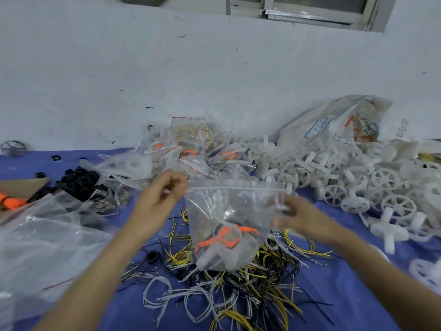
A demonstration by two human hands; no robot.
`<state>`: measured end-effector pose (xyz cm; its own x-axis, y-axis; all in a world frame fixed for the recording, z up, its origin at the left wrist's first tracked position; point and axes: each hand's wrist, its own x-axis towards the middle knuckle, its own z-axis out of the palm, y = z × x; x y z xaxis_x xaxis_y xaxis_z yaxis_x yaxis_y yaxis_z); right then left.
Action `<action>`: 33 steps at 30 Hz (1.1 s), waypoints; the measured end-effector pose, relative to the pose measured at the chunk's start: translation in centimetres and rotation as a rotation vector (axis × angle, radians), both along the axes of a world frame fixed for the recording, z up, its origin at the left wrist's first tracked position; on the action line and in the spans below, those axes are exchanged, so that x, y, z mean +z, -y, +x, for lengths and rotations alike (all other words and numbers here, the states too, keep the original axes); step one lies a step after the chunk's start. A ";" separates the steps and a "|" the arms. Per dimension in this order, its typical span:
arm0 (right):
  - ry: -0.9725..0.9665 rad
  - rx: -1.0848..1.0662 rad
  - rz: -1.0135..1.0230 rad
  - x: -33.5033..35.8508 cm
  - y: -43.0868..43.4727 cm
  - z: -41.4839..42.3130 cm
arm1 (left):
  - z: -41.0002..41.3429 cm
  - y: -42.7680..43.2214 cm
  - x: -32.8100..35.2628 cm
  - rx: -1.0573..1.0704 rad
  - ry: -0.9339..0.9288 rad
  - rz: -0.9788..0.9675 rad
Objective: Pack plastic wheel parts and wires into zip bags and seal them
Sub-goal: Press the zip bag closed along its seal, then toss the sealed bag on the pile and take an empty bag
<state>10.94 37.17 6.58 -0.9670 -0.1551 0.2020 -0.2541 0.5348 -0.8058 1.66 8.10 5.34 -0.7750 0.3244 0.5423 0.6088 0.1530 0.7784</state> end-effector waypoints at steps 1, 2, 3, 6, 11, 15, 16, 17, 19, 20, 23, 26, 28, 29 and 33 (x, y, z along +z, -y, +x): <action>0.071 0.059 0.063 -1.8 1.2 0.4 | 1.2 -0.7 -2.6 0.053 0.079 0.105; 0.106 0.105 0.111 -3.7 2.5 0.7 | 2.5 -1.5 -5.3 0.096 0.141 0.179; 0.123 0.118 0.082 -5.4 3.6 0.8 | 3.7 -2.2 -7.9 0.124 0.198 0.237; 0.084 0.051 0.002 -7.5 5.1 0.8 | 6.3 -4.0 -12.2 0.207 0.340 0.318; -0.114 0.049 0.402 -3.8 5.8 -2.6 | 3.8 -3.9 -12.9 0.288 0.515 0.421; 0.100 0.019 0.282 2.7 6.9 -8.2 | 2.1 -2.9 -11.1 0.161 0.708 0.427; 0.154 -0.067 0.121 4.5 7.1 -9.8 | 2.6 -2.8 -10.4 0.147 0.692 0.438; 0.189 -0.153 -0.089 6.2 7.2 -11.3 | 3.2 -2.9 -9.8 0.148 0.685 0.452; 0.184 -0.256 -0.568 8.7 7.2 -13.8 | 4.2 -3.2 -8.8 0.168 0.680 0.483; 0.191 -0.280 -0.723 8.9 7.0 -14.4 | 4.4 -3.5 -8.5 0.199 0.688 0.498; 0.278 -0.257 -0.764 5.1 8.0 -13.4 | 5.2 -3.3 -7.4 0.254 0.658 0.617; 0.317 -0.219 -0.433 -3.8 11.1 -8.9 | 5.4 -1.6 -7.9 0.331 0.421 0.371; 0.204 -0.257 -0.116 -8.7 12.1 -6.8 | 4.0 0.8 -8.4 0.469 0.173 0.115; 0.140 -0.260 0.064 -10.6 12.2 -6.3 | 2.8 2.5 -8.2 0.553 0.025 -0.024; 0.045 -0.257 0.457 -13.3 12.5 -6.0 | -2.6 10.7 -7.9 0.913 0.103 -0.768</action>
